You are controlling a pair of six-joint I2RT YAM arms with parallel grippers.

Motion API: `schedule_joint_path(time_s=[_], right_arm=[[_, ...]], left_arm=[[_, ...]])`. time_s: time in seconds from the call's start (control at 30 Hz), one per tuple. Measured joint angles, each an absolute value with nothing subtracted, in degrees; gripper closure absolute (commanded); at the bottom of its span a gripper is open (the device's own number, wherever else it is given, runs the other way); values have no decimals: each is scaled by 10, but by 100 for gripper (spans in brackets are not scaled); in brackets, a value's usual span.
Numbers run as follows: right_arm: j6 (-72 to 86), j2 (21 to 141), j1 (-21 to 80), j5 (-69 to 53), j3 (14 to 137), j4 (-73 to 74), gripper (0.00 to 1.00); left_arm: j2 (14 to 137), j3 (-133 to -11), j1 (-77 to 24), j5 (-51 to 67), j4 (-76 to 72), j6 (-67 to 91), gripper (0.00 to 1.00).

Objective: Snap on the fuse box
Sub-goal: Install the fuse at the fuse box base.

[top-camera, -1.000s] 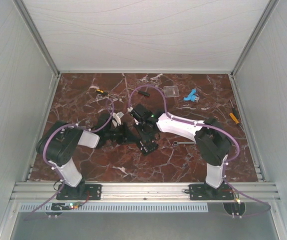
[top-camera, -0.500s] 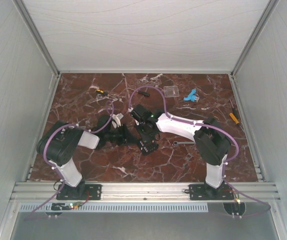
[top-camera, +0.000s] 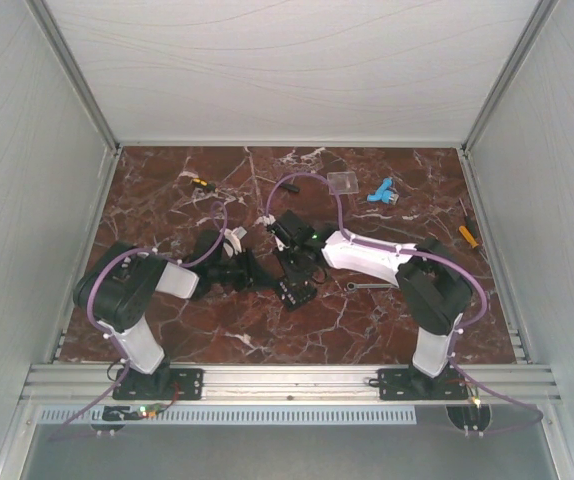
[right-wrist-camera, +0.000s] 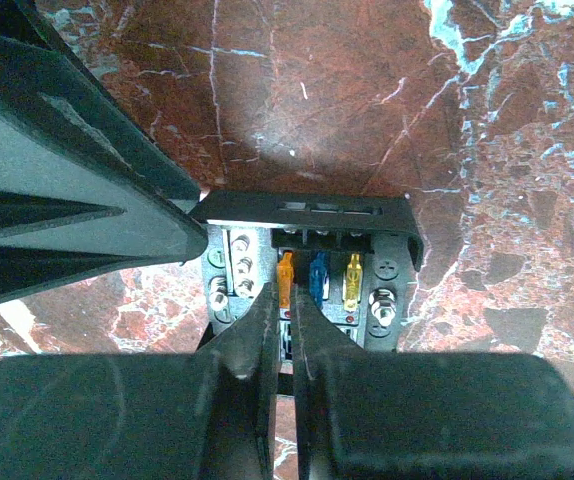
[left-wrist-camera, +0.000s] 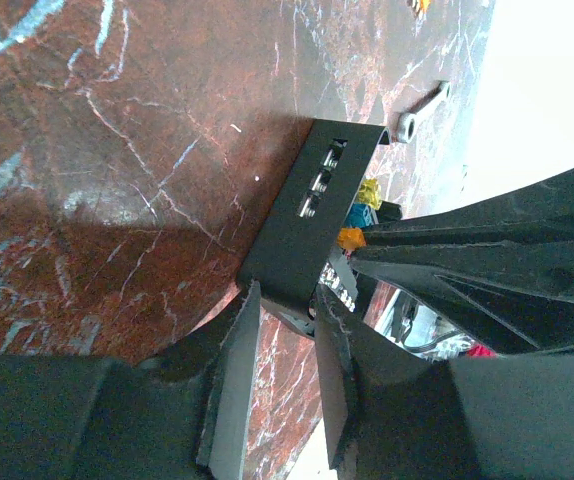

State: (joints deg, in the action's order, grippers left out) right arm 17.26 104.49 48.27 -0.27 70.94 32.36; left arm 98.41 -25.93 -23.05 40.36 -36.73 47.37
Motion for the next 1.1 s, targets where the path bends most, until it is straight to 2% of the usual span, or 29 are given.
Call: schedule_joint_path(time_s=[0.87, 1.1], right_arm=[[157, 1088, 484, -1, 761, 366, 100], [141, 1083, 506, 30, 768, 372, 83]], left_arm=[[984, -258, -233, 400, -368, 478, 72], [979, -258, -235, 397, -364, 478, 71]])
